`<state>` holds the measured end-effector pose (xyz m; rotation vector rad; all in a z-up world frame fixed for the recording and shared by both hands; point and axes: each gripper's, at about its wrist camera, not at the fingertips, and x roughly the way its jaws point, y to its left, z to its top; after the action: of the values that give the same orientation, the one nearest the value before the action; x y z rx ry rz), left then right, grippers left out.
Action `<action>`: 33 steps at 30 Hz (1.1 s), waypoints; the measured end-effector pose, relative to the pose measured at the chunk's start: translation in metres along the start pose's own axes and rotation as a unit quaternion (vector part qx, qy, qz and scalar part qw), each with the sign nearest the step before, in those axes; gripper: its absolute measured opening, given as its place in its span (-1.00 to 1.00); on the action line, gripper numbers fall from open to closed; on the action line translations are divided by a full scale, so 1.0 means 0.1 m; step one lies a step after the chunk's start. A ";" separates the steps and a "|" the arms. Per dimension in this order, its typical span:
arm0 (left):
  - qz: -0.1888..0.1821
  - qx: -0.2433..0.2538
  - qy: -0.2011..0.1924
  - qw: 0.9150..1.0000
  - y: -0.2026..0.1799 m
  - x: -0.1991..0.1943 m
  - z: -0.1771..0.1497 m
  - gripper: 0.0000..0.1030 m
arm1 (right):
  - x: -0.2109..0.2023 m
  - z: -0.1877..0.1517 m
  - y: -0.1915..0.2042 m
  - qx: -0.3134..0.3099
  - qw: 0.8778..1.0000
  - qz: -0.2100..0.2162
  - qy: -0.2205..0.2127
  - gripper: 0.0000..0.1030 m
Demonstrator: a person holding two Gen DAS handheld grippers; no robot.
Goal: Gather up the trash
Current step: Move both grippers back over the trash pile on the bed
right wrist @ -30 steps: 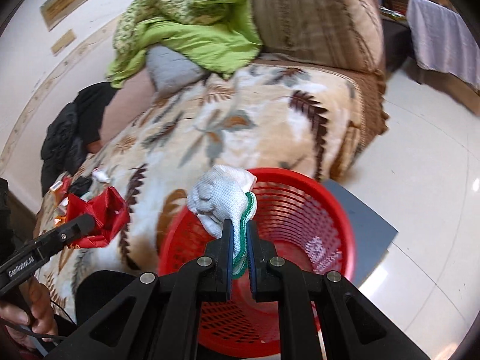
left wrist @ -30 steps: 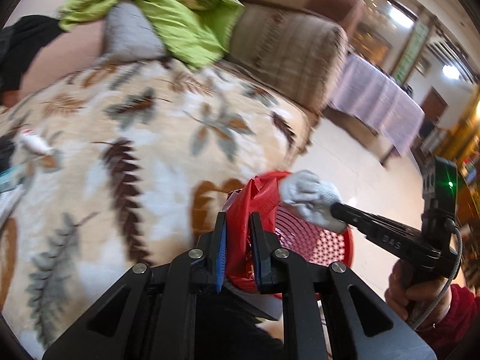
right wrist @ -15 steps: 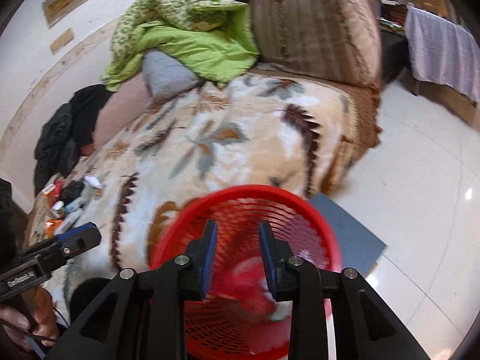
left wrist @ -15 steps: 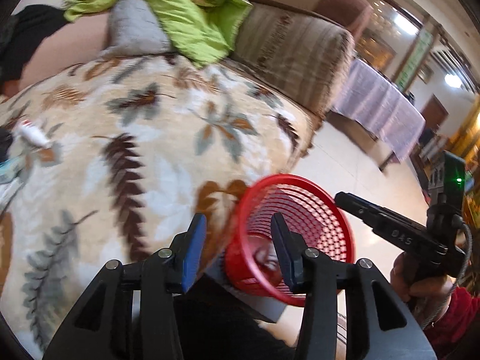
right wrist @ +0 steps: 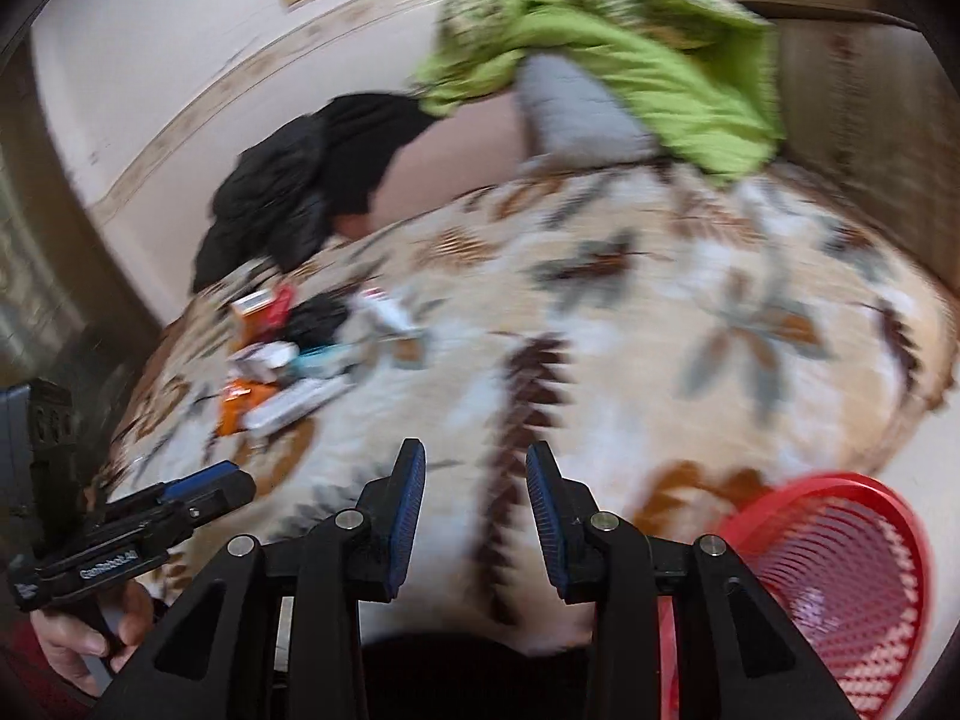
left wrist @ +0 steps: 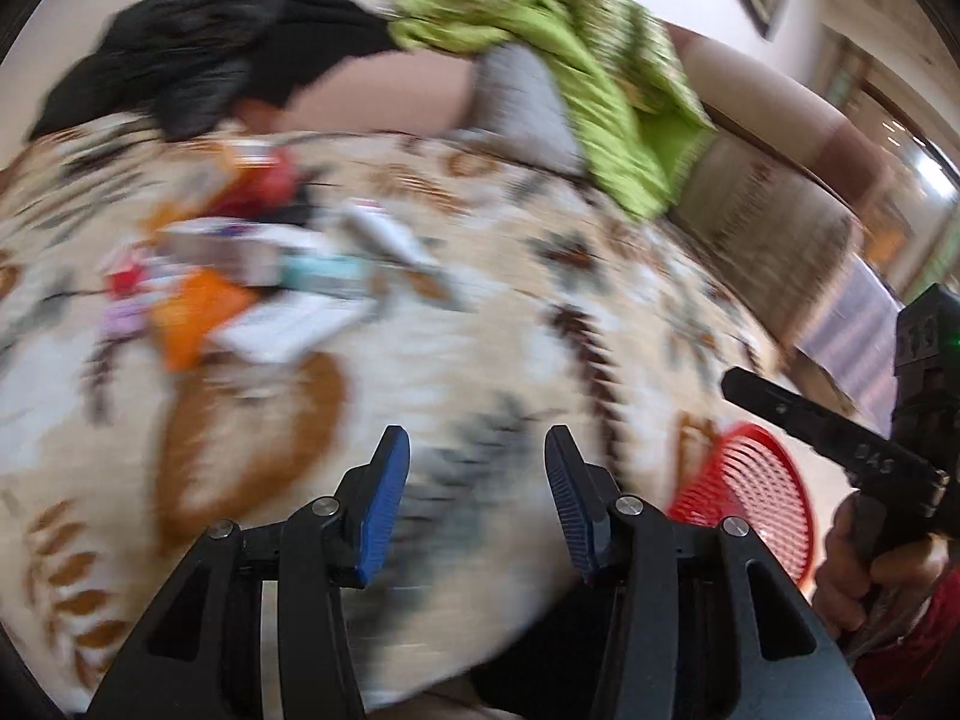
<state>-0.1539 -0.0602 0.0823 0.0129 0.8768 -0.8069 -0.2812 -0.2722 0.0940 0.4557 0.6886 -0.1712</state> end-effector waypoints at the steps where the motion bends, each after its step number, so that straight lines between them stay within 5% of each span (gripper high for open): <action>1: 0.016 -0.013 -0.008 1.000 0.17 -0.05 0.00 -0.11 | 0.09 0.01 0.09 -0.004 1.000 0.008 0.008 -0.19; 9: 0.071 -0.108 -0.023 0.991 1.12 -0.12 0.21 0.28 | 0.63 -0.06 0.68 -0.042 0.997 0.035 0.046 -0.18; 16: 0.051 -0.123 -0.002 0.991 1.34 0.24 0.54 0.29 | 0.62 -0.15 0.64 -0.063 0.997 -0.001 0.047 -0.18; 24: 0.051 -0.151 0.036 0.987 1.60 0.86 0.64 0.26 | 0.36 -0.18 0.31 -0.012 0.999 -0.035 0.035 -0.16; 29: 0.049 -0.144 0.013 0.988 1.61 0.74 0.63 0.10 | 0.41 -0.15 0.36 -0.001 0.999 -0.015 0.039 0.06; 33: 0.055 -0.140 -0.017 0.988 1.59 0.37 0.52 0.10 | 0.70 -0.10 0.66 -0.008 0.997 0.043 0.065 0.07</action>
<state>-0.0042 0.0132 0.0427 -0.1976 0.9421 -0.5746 -0.2139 -0.2093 0.0653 0.4828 0.7950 -0.0556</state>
